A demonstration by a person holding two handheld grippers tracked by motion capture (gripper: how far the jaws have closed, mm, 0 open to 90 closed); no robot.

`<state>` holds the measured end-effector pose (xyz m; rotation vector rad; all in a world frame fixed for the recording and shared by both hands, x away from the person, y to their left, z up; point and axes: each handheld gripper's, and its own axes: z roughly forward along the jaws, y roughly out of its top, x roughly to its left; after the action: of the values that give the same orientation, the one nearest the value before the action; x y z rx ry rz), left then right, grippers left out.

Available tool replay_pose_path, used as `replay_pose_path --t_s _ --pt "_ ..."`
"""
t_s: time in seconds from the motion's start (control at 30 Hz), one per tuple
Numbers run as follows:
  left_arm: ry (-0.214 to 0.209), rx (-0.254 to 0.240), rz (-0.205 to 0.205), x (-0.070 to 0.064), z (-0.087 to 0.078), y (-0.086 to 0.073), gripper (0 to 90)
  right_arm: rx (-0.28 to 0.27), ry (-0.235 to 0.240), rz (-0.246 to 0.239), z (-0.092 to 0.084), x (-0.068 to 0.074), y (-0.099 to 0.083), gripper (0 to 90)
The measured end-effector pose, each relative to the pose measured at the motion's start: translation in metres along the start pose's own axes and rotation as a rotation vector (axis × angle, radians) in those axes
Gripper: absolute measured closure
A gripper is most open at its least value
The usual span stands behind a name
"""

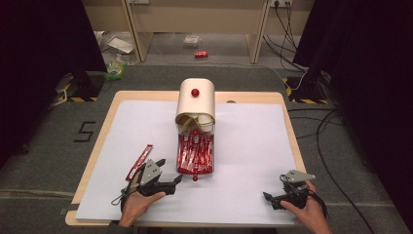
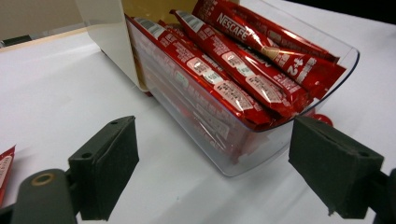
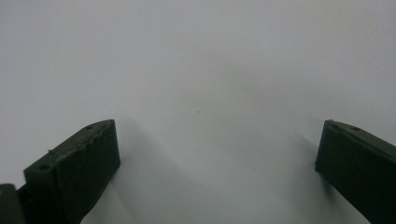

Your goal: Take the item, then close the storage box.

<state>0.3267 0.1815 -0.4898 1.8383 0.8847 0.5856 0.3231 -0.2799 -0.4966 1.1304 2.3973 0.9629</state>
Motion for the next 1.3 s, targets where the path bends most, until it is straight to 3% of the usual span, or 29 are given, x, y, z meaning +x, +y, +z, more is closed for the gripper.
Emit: replay_pose_path --t_s 0.23,0.37,0.67,1.3 --pt "-0.007 0.021 0.007 -0.0026 0.0033 -0.0025 15.1 0.000 0.000 0.000 -0.0001 0.0001 -0.0001 0.3" --pt "-0.018 0.029 0.031 -0.0051 0.0028 -0.0017 15.1 0.000 0.000 0.000 0.0000 0.0000 0.0000 0.3" --pt "-0.007 0.069 0.044 -0.0058 0.0043 -0.0053 15.2 0.000 0.000 0.000 0.0000 0.0000 -0.0001 0.3" --pt "0.019 0.102 0.015 -0.0035 0.0063 -0.0050 15.2 0.000 0.000 0.000 0.0000 0.0001 -0.0001 0.2"
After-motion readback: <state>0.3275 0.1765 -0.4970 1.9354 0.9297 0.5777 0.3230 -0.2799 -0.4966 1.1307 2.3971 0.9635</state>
